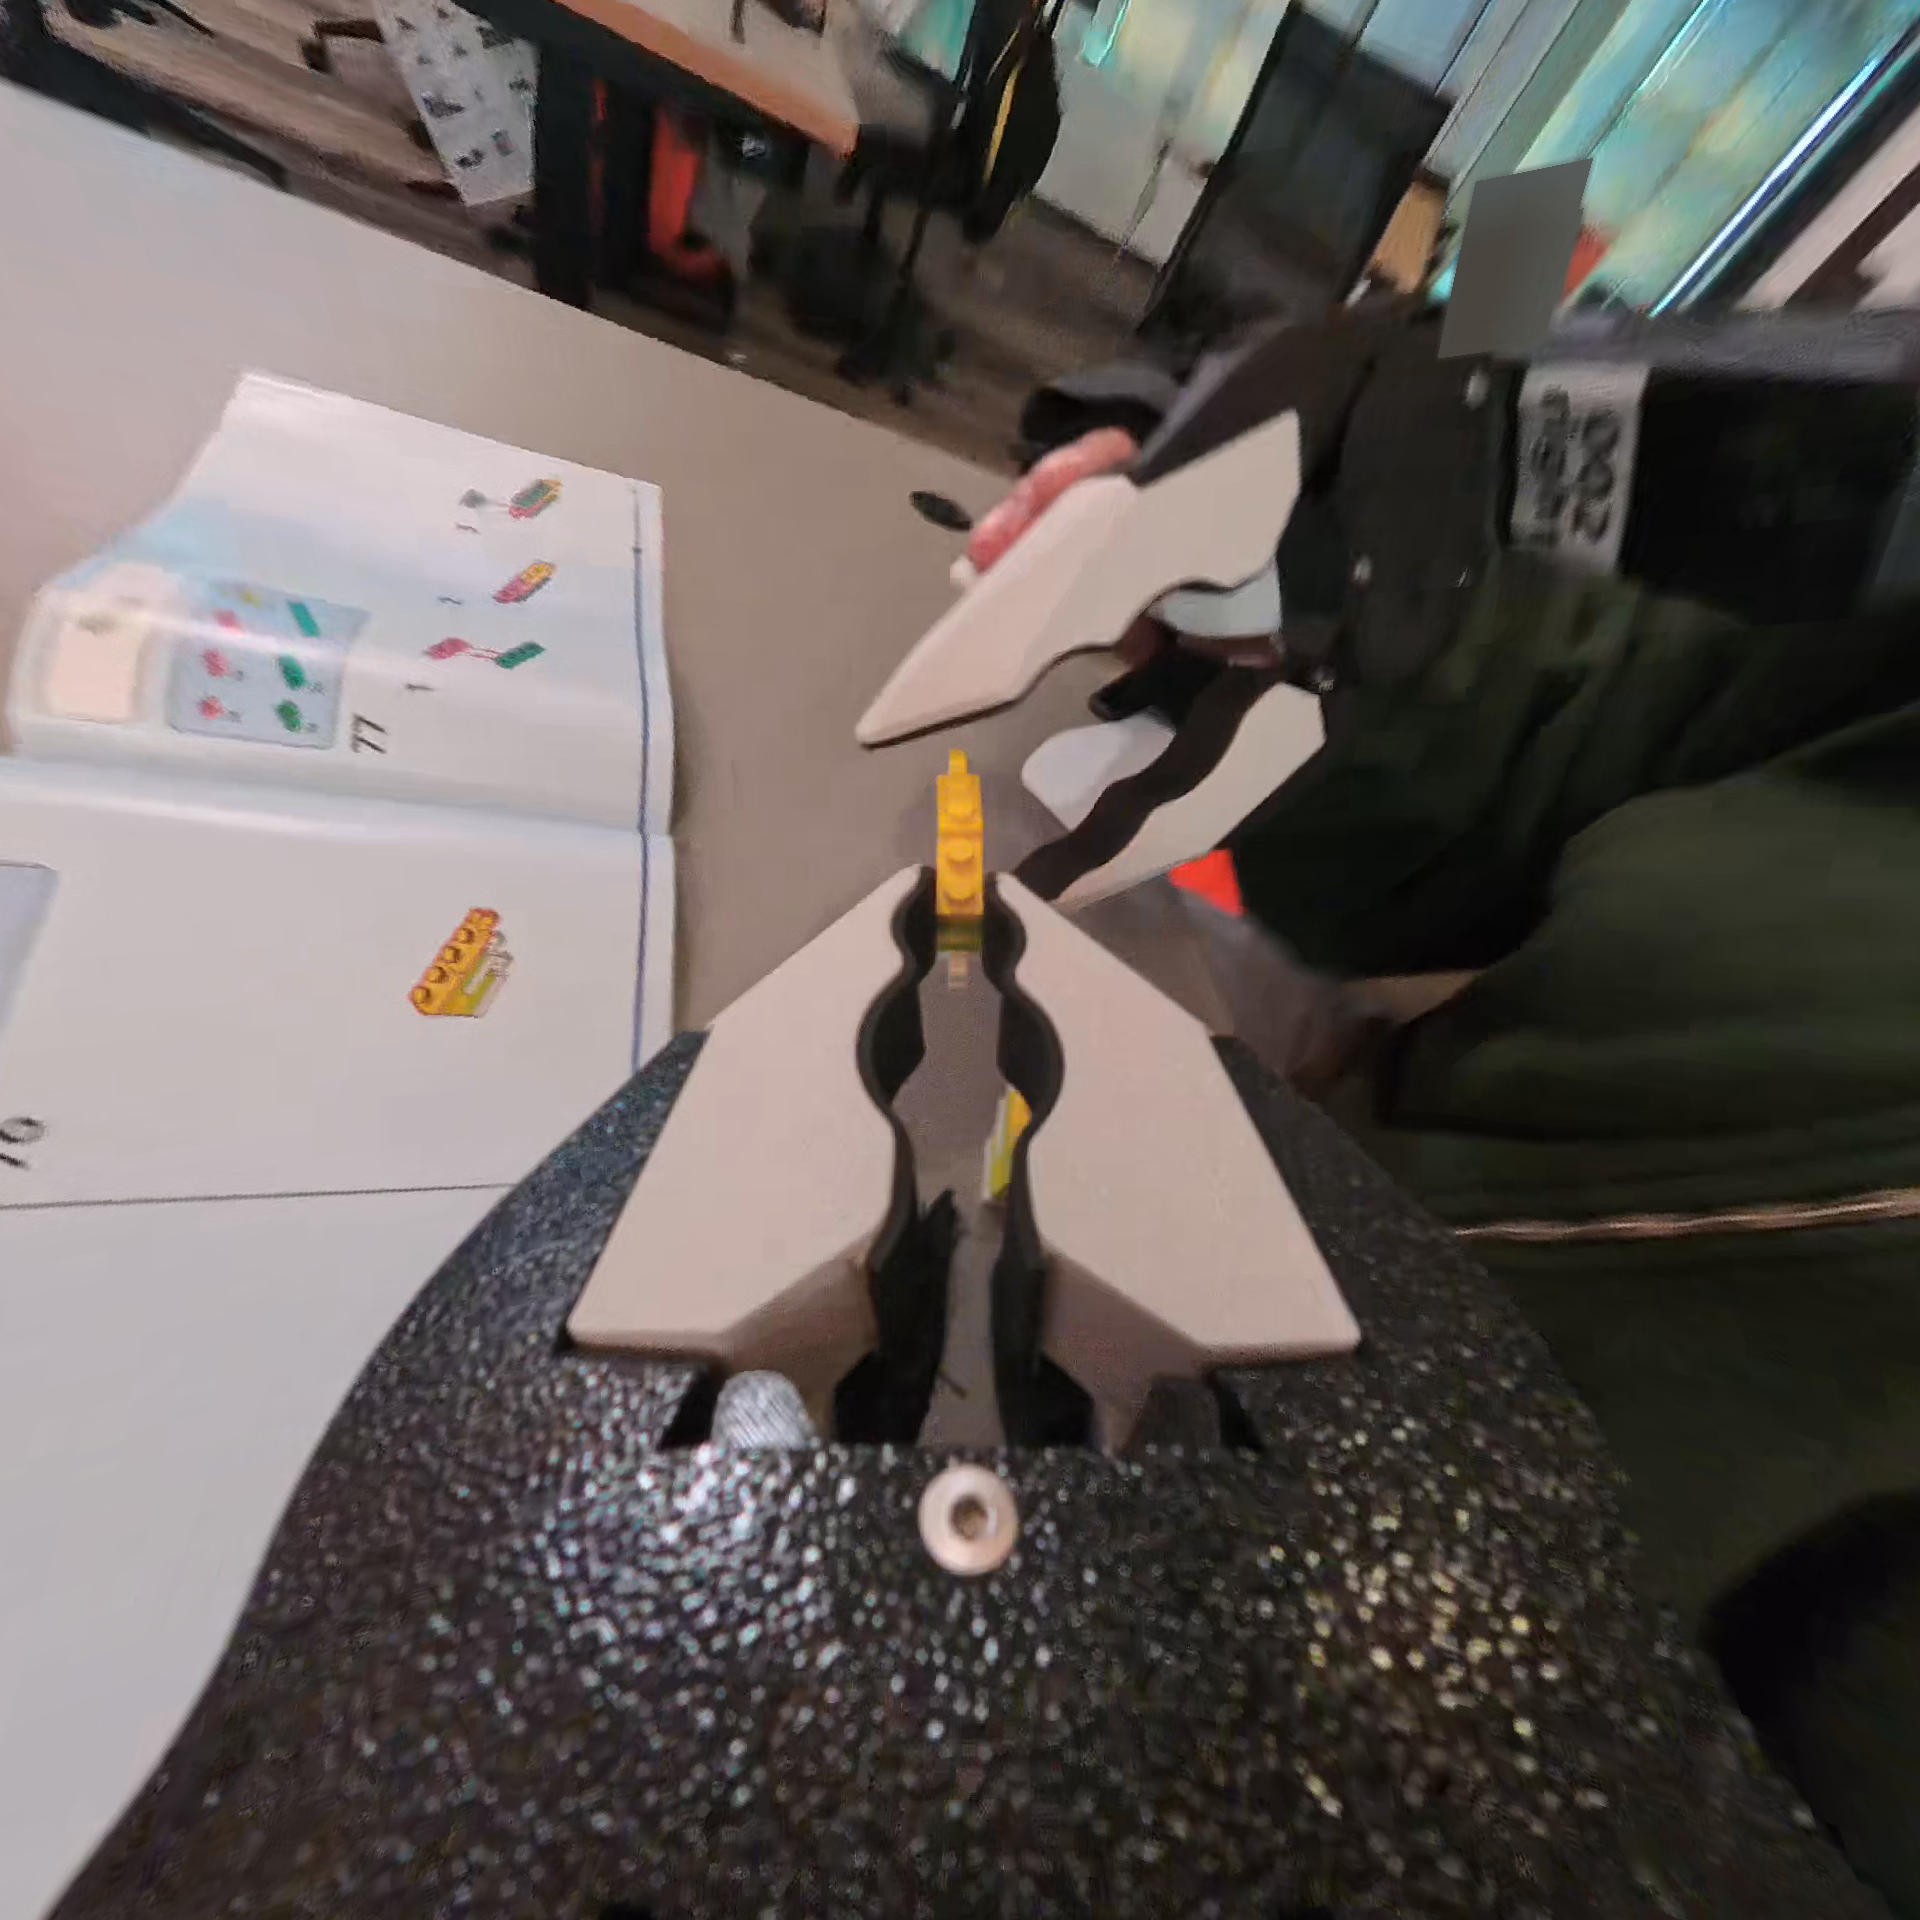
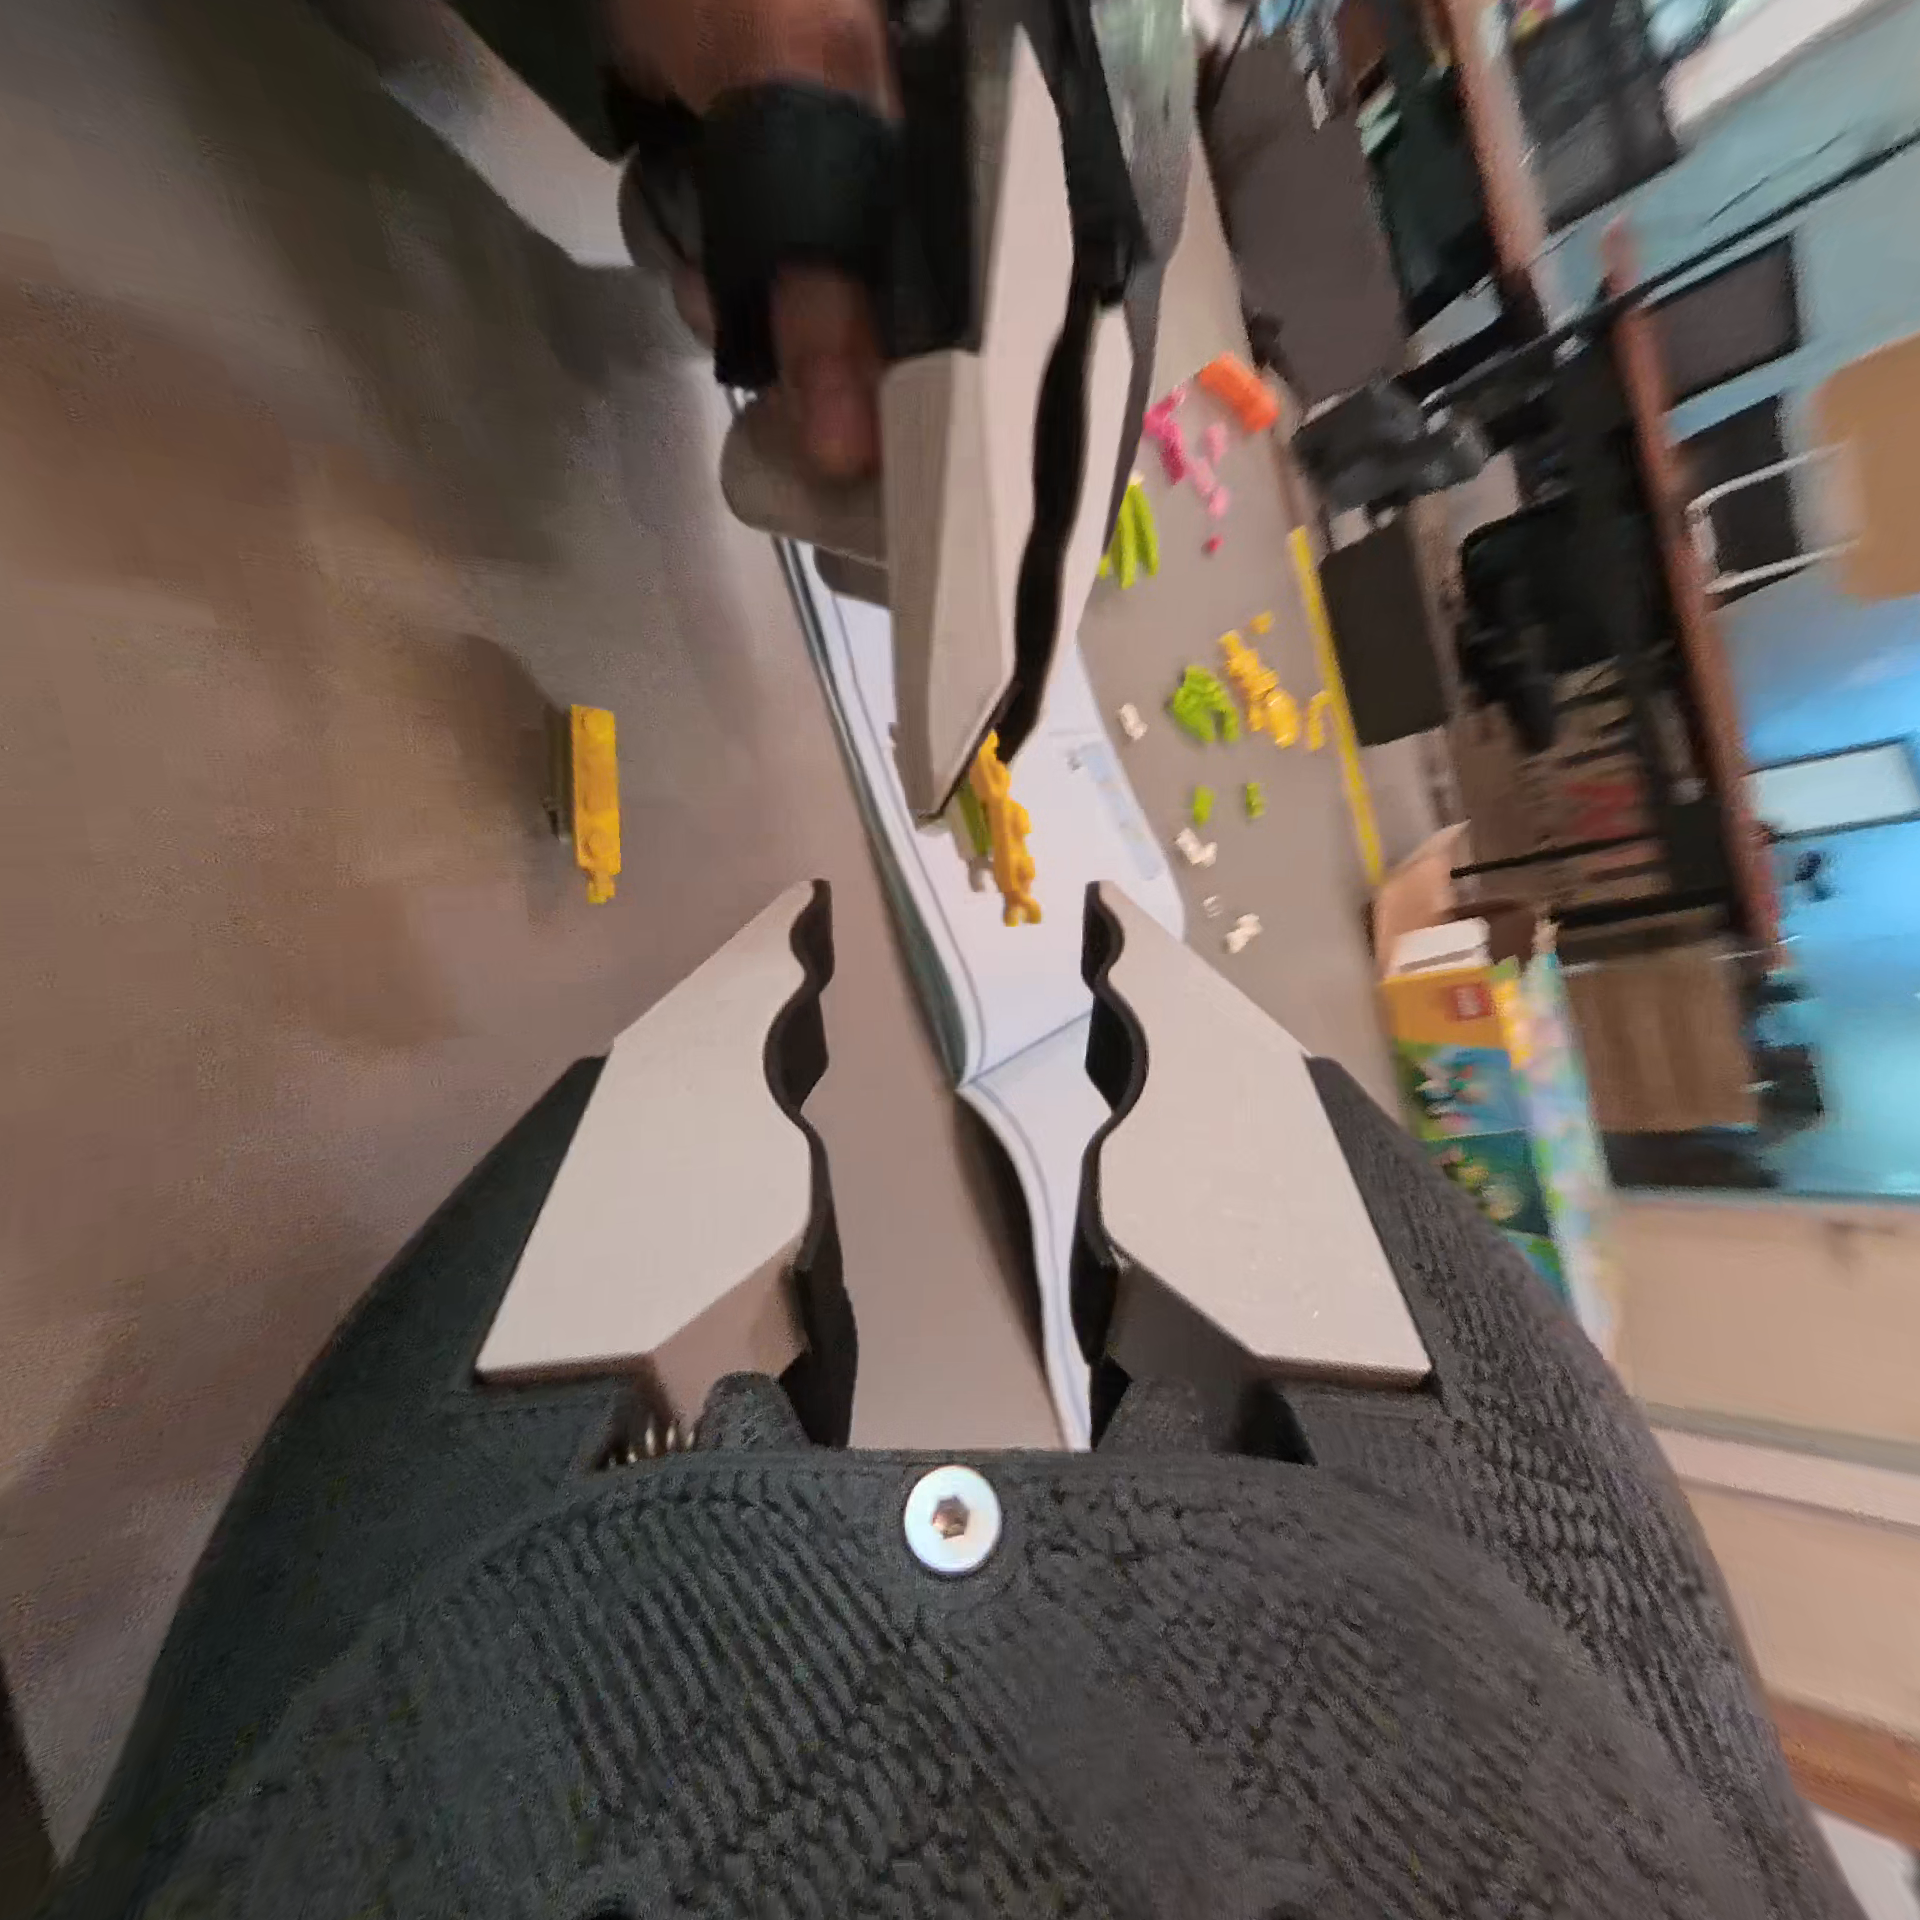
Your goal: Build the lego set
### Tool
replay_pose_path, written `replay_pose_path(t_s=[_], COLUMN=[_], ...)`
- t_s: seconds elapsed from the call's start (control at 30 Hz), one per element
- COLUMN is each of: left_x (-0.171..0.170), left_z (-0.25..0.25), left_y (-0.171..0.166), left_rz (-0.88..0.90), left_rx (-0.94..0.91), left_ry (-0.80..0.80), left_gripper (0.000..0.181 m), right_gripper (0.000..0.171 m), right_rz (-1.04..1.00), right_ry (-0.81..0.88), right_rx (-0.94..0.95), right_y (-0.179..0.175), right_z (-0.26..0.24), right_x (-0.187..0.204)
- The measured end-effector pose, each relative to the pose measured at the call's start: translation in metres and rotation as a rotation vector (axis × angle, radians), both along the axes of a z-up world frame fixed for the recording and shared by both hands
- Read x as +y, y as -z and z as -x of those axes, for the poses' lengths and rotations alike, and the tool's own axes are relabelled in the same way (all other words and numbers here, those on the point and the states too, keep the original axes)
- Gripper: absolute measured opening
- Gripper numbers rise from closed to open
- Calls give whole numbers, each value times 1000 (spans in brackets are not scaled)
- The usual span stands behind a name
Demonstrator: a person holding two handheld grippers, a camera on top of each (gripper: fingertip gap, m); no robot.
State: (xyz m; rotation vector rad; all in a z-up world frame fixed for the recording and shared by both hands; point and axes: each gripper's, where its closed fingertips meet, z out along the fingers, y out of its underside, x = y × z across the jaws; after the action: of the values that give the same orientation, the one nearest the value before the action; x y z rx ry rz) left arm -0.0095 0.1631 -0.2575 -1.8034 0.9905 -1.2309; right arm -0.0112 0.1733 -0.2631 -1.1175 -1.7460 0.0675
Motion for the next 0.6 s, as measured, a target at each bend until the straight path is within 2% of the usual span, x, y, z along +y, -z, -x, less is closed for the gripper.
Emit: replay_pose_path(t_s=[0.03, 0.07, 0.13, 0.2, 0.6], left_x=[-1, -2, -4, -8, -18], left_z=[1, 1, 1, -1, -7], left_y=[-2, -3, -4, -2, 8], left_rz=[46, 85, 140, 169, 212], left_rx=[-35, -64, -93, -95, -40], left_ry=[9, 18, 39, 61, 114], left_gripper=[6, 6, 6, 6, 6], right_gripper=[35, 36, 24, 24, 10], right_rz=[-32, -58, -89, -83, -86], right_ry=[-14, -30, -49, -50, -108], right_rx=[12, 19, 26, 19, -90], right_y=[-5, -8, -13, -14, -1], right_z=[2, 3, 3, 3, 1], right_x=[-3, -5, -9, -9, -19])
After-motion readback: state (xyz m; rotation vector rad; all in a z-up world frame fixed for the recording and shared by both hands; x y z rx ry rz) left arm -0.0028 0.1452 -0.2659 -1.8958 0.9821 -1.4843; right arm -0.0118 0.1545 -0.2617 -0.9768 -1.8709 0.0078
